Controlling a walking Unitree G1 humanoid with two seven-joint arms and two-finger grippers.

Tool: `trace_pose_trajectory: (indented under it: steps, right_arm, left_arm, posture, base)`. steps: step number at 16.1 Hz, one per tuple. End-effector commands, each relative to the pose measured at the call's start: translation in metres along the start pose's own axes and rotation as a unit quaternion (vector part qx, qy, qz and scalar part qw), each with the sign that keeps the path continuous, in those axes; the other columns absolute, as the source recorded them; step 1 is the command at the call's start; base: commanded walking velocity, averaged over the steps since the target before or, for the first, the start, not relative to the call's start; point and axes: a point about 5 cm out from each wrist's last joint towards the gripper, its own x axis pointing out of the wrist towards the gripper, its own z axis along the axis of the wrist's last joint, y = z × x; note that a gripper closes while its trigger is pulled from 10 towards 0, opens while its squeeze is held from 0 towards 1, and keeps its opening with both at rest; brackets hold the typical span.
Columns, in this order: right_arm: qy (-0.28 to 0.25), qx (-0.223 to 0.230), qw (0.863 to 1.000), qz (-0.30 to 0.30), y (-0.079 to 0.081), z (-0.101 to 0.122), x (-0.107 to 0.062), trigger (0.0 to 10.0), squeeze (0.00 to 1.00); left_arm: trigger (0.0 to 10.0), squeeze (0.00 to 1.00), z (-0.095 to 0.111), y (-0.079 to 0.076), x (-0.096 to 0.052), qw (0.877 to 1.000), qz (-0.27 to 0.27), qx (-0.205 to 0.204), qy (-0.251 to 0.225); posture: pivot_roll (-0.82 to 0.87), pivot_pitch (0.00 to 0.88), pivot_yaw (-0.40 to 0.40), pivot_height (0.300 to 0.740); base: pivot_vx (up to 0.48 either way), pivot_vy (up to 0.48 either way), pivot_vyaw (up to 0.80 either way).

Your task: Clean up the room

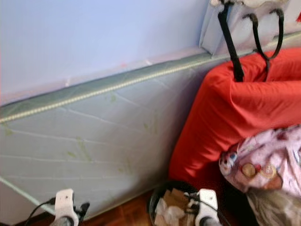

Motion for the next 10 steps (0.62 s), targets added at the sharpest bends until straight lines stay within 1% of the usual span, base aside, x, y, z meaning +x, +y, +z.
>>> trace_pose_trajectory:
  steps: [1,2,3,5,6,7,8,9,10]
  right_arm:
    - [-0.009,0.009,1.0,0.005,0.0,-0.003,-0.002,10.0,0.0]
    - [-0.015,0.009,1.0,0.008,0.0,-0.005,-0.003,10.0,0.0]
    - [-0.029,-0.002,1.0,0.002,-0.001,-0.005,-0.004,10.0,0.0]
    - [-0.041,0.011,0.999,-0.002,-0.003,-0.011,-0.008,10.0,0.0]
    - [-0.045,0.008,0.999,-0.002,-0.004,-0.014,-0.009,10.0,0.0]
    - [-0.053,0.008,0.999,-0.001,-0.005,-0.017,-0.012,10.0,0.0]
    - [-0.057,0.012,0.998,-0.002,-0.006,-0.02,-0.013,10.0,0.0]
    - [-0.059,0.014,0.998,-0.002,-0.007,-0.022,-0.015,10.0,0.0]
    - [-0.065,0.013,0.998,0.0,-0.007,-0.023,-0.016,10.0,0.0]
  left_arm:
    - [10.0,0.0,-0.007,0.005,-0.004,1.0,0.009,-0.022,-0.003]
    - [10.0,0.0,-0.01,0.006,-0.005,0.999,0.012,-0.031,-0.007]
    - [10.0,0.0,-0.012,0.007,-0.007,0.999,0.017,-0.04,-0.016]
    - [10.0,0.0,-0.018,0.01,-0.011,0.998,0.025,-0.053,-0.027]
    - [10.0,0.0,-0.021,0.01,-0.013,0.998,0.025,-0.059,-0.031]
    - [10.0,0.0,0.004,0.008,-0.007,0.994,0.017,-0.059,-0.089]
    - [10.0,0.0,0.058,0.003,0.0,0.981,0.007,-0.05,-0.186]
    - [10.0,0.0,0.075,0.001,0.0,0.974,0.003,-0.046,-0.223]
    - [10.0,0.0,0.082,0.0,-0.002,0.969,-0.001,-0.038,-0.243]
  posture:
    - [0.02,0.0,0.019,0.74]
    - [0.03,0.0,0.014,0.74]
    - [0.03,0.0,0.01,0.74]
    - [0.03,0.0,0.003,0.74]
    - [0.03,0.0,0.0,0.74]
    - [0.04,0.0,-0.007,0.74]
    - [0.04,0.0,-0.013,0.74]
    - [0.05,0.0,-0.015,0.74]
    - [0.04,0.0,-0.018,0.74]
  base:
    - [0.0,0.0,0.0]
    - [0.0,0.0,0.0]
    - [0.0,0.0,0.0]
    - [0.0,0.0,0.0]
    - [0.0,0.0,0.0]
    - [0.0,0.0,0.0]
    - [0.0,0.0,0.0]
    - [0.0,0.0,0.0]
    - [0.0,0.0,0.0]
